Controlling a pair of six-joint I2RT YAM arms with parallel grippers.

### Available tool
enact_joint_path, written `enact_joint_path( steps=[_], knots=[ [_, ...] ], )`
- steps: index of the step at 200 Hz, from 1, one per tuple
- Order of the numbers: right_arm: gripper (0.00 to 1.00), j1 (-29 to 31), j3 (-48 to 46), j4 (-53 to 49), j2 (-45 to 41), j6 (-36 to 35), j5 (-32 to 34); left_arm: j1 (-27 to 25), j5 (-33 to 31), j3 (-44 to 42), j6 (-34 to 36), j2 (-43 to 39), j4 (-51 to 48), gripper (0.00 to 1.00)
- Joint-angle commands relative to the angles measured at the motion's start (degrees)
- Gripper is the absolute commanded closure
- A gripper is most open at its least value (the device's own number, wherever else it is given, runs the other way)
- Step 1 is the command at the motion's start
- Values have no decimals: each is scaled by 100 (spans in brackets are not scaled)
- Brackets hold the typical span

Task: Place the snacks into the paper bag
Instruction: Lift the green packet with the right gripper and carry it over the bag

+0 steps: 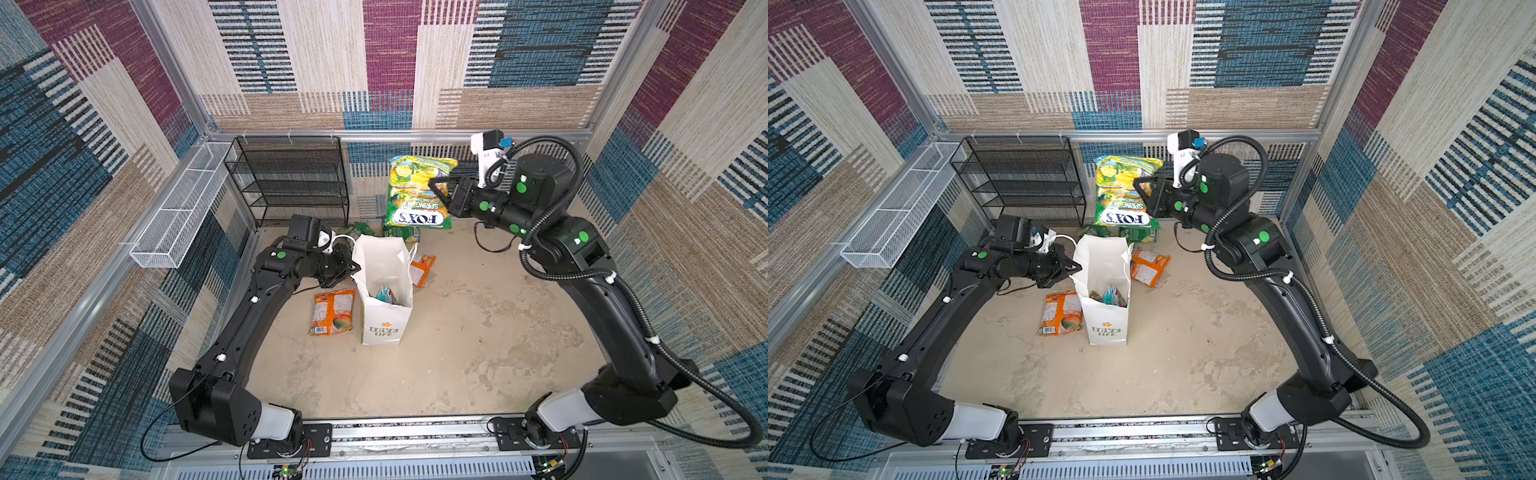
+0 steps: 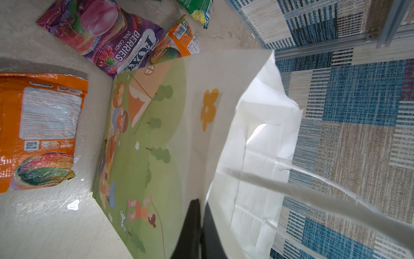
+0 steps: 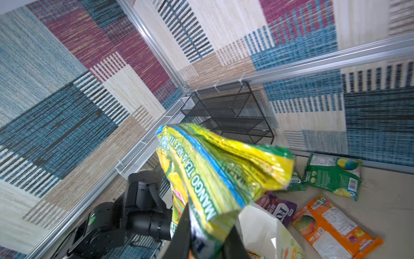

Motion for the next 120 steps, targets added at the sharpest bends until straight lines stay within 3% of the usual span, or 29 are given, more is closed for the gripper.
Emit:
enact_joint_path(
  steps=[1,23,85,120],
  knots=[
    [100,402,732,-624,486,-134,627,12,74,-2,-79,-33,245,100],
    [100,625,898,-932,815,-98,906,14,87,-2,-84,-15,251,100],
    [100,1093,-1280,-561,149,81,1670,18,116,-2,-89,-41,245,100],
    [100,1234,-1594,-710,217,187,2069,11,76,-5,-88,-50,247,100]
  ],
)
